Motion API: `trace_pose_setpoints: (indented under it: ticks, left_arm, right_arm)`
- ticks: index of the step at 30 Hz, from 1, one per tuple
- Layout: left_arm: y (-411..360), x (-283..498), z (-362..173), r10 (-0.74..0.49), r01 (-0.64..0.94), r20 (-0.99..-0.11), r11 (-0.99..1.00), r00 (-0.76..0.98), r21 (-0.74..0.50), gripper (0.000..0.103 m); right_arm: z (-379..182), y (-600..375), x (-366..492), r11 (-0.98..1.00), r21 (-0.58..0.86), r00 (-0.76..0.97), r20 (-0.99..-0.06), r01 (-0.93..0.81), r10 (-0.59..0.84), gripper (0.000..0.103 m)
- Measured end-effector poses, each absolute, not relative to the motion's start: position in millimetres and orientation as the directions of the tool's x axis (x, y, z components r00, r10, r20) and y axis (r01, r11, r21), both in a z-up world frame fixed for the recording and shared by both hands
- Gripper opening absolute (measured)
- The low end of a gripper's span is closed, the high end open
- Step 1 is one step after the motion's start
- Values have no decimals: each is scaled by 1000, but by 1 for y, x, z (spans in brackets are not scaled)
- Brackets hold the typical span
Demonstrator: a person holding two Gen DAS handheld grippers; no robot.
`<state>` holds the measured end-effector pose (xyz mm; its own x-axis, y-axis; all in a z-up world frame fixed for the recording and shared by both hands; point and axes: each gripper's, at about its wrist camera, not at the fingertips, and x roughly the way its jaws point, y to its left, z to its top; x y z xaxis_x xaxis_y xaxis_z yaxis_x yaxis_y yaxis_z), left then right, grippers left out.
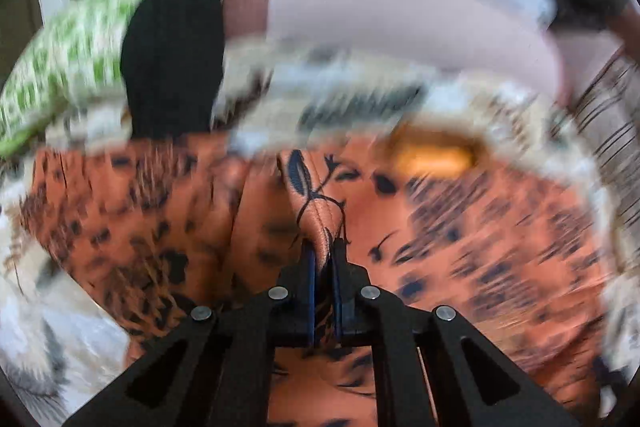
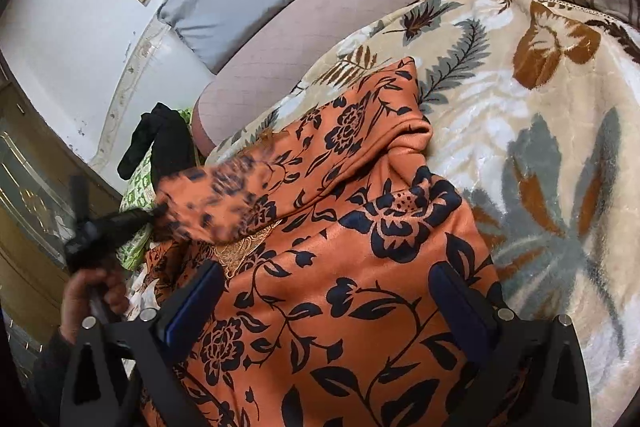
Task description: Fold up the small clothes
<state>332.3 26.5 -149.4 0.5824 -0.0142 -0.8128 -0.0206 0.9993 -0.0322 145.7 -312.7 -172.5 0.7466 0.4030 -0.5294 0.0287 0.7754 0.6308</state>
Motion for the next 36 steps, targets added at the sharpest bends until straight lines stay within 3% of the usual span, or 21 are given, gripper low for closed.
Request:
trace_pose_setpoints:
  ticks: [2, 7, 10, 15, 16, 18, 19, 20, 21, 23, 27, 29, 31, 34, 35, 36]
  left_arm:
    - [38, 333, -173, -6, -60, -832, 997, 555, -47, 11]
    - [40, 332, -165, -21, -49, -832, 997, 555, -58, 12]
    - [39, 336, -169, -38, -32, -831, 997, 555, -67, 13]
    - [40, 331, -169, -47, -34, -825, 996, 563, -80, 14]
    - [41, 331, -168, -54, -37, -829, 995, 556, -90, 14]
    - [47, 326, -159, -84, -38, -837, 992, 541, -124, 14]
    - [49, 321, -153, -94, -31, -828, 991, 553, -133, 14]
    - [51, 315, -146, -95, -22, -813, 991, 575, -132, 14]
    - [51, 308, -140, -92, -19, -799, 992, 594, -129, 14]
    - [49, 298, -132, -129, 6, -774, 987, 620, -160, 14]
    - [29, 293, -126, -166, 98, -744, 986, 647, -134, 17]
    - [22, 302, -139, -158, 107, -773, 987, 614, -117, 19]
    - [26, 318, -167, -136, 67, -839, 991, 527, -119, 19]
    - [22, 315, -165, -118, 89, -814, 993, 568, -82, 19]
    - [21, 315, -164, -111, 90, -814, 993, 570, -73, 19]
    - [21, 316, -165, -111, 94, -816, 993, 568, -70, 19]
  right_arm:
    - [-173, -314, 145, 772, 635, 747, -529, 33, 403, 103]
    - [-171, -320, 147, 751, 659, 737, -530, 47, 420, 103]
    - [-147, -331, 149, 703, 711, 775, -455, 21, 438, 103]
    - [-146, -327, 230, 542, 839, 627, -396, -50, 671, 103]
    - [-162, -329, 250, 517, 856, 592, -412, -9, 693, 103]
    - [-186, -358, 266, 591, 792, 632, -538, 153, 558, 99]
    - [-193, -382, 260, 494, 847, 688, -479, 197, 546, 89]
    - [-196, -398, 251, 388, 891, 733, -425, 235, 531, 87]
    - [-195, -409, 237, 300, 917, 774, -386, 263, 501, 90]
    - [-181, -400, 236, 344, 914, 744, -382, 216, 548, 97]
    - [-151, -395, 249, 448, 882, 724, -404, 147, 559, 97]
    - [-144, -406, 263, 445, 881, 738, -405, 159, 539, 97]
    - [-145, -415, 284, 554, 812, 743, -483, 184, 463, 97]
    - [-194, -410, 328, 556, 786, 567, -597, 271, 568, 96]
    - [-186, -405, 330, 599, 768, 570, -603, 226, 558, 92]
    - [-180, -402, 330, 571, 802, 565, -557, 177, 608, 49]
